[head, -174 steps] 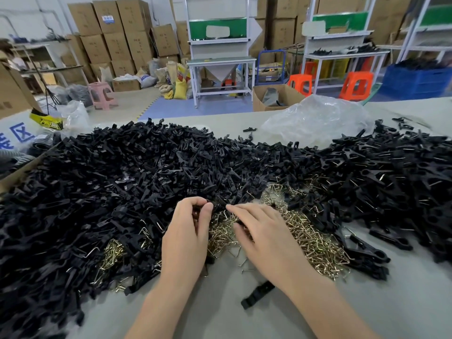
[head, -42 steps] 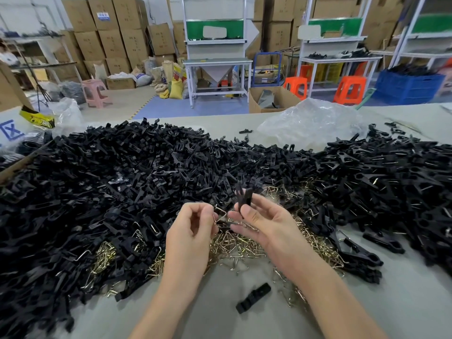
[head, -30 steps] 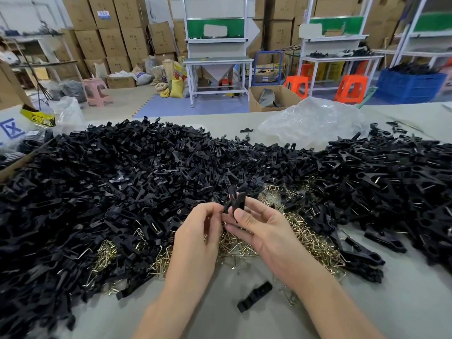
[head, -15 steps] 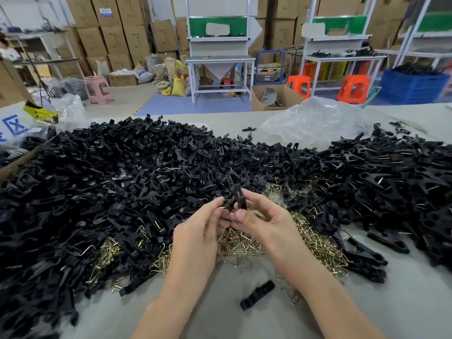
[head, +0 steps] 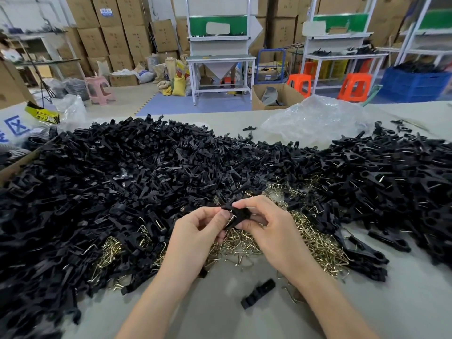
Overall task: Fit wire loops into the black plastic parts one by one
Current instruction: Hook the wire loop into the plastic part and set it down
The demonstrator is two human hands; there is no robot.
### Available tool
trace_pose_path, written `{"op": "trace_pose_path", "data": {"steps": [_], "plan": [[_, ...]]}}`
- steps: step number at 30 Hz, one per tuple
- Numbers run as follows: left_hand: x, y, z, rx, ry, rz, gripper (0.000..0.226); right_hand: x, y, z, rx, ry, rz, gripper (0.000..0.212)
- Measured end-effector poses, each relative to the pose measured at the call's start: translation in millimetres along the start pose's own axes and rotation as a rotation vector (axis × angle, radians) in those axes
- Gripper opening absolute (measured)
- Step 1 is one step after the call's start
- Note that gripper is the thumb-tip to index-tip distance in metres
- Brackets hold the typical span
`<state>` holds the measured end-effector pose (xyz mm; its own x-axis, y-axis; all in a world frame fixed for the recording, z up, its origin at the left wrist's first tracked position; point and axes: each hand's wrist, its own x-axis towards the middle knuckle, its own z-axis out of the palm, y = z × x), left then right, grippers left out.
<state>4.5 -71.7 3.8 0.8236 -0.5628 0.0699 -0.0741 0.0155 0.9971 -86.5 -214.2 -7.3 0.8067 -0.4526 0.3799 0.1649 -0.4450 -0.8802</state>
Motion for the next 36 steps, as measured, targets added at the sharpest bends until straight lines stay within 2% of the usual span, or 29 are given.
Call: {"op": "trace_pose_path", "data": {"steps": [9,14,16,21,25,30,36], "plan": [[1.4,1.2,-7.3,0.128,-0.06,0.017,0.011,-1.3,1.5,-2.9,-0.046,-0.028,-0.062,0.047],[0.2,-3.6,-3.5,0.143,-0.015,0.033,0.012,-1.7,5.2,-2.5,-0.199,-0.057,-0.1,0.038],[0.2,-4.3,-4.1,0.137,-0.017,0.032,0.003,-1.6,5.1,-2.1,-0.235,-0.062,-0.111,0.036],[-0.2,1.7,-4.6,-0.135,-0.146,-0.059,0.035,-3.4,-1.5,-1.0,-0.114,-0.083,-0.07,0.039],[-4.0,4.4,4.5,-0.314,-0.226,-0.138,0.042,-5.5,-10.4,6.4,0.003,-0.102,-0.011,0.043],[-7.0,8.3,4.0,-0.312,-0.356,-0.221,0.049,-10.0,-10.7,7.6,0.017,-0.153,-0.007,0.061],[-9.5,6.3,6.8,-0.214,-0.43,-0.213,0.061,-10.9,-7.2,5.5,-0.027,-0.174,-0.035,0.056]]}}
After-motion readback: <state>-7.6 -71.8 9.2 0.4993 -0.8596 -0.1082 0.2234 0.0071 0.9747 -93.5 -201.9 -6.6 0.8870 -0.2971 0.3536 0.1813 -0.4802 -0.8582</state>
